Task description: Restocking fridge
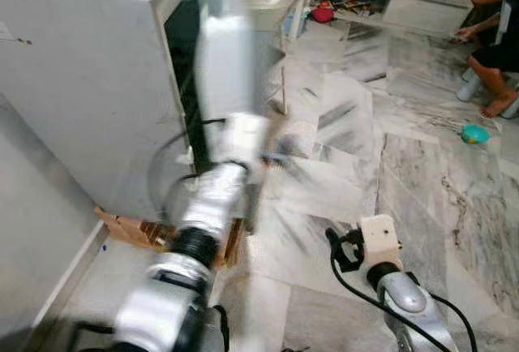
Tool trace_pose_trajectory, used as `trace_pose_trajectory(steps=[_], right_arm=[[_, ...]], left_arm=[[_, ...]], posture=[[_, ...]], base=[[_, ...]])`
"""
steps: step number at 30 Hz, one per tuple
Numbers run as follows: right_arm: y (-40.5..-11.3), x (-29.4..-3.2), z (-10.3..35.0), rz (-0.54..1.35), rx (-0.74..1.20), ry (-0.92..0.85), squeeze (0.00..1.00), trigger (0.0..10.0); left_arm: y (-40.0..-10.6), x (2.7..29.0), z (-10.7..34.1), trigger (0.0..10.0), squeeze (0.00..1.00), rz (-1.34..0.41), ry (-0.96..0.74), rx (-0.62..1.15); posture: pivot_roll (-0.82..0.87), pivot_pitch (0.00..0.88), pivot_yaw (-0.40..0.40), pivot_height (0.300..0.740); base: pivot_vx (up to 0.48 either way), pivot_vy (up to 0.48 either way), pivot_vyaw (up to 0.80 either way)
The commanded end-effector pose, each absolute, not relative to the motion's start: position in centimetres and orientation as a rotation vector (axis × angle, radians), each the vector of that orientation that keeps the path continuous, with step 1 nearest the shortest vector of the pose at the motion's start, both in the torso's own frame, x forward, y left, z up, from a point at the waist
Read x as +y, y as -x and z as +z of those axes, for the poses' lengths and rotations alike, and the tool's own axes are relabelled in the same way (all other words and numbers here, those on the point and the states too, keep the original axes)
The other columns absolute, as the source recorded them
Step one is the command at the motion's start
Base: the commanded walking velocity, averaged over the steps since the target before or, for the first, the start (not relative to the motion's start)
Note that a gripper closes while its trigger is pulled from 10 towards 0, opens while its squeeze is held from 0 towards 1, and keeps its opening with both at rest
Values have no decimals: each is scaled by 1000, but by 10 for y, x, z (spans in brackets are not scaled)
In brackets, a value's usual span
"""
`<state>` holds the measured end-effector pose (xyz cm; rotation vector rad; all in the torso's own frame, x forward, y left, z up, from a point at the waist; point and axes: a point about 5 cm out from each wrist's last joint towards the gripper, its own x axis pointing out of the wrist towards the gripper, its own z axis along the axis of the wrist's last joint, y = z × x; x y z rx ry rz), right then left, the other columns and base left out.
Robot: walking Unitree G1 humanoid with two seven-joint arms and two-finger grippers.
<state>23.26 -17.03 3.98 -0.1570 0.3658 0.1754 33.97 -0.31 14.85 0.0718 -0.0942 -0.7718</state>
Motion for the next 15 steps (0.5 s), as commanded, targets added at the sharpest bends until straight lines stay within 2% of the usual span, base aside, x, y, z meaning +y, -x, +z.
trace_pose_trajectory(steps=[1,3,6,7,10,11,14,15], right_arm=[[-225,-179,31,155,423,165,0,10000],[-224,-179,30,168,430,160,0,10000],[-223,-180,30,165,430,156,0,10000],[-224,-181,31,163,411,137,0,10000],[-228,-178,39,159,350,128,0,10000],[-228,-178,39,159,350,128,0,10000],[-237,-172,52,167,285,101,0,10000],[-237,-172,52,167,285,101,0,10000]], left_arm=[[-325,-33,156,10000,0,-869,-49,-144],[-350,-1,155,10000,0,-719,-66,-112],[-358,14,155,10000,0,-660,-63,-95],[-368,50,154,10000,0,-562,-71,-81],[-368,93,145,10000,0,-466,-100,-63],[-368,93,145,10000,0,-466,-100,-63],[-352,135,123,10000,0,-369,-99,-30],[-352,135,123,10000,0,-369,-99,-30]], posture=[[8,75,-65,740],[13,72,-63,740],[13,72,-63,740],[24,69,-60,740],[30,67,-59,740],[30,67,-59,740],[35,66,-60,740],[35,66,-60,740]], base=[[0,0,0],[0,0,0],[0,0,0],[0,0,0],[0,0,0],[0,0,0],[0,0,0],[0,0,0]])
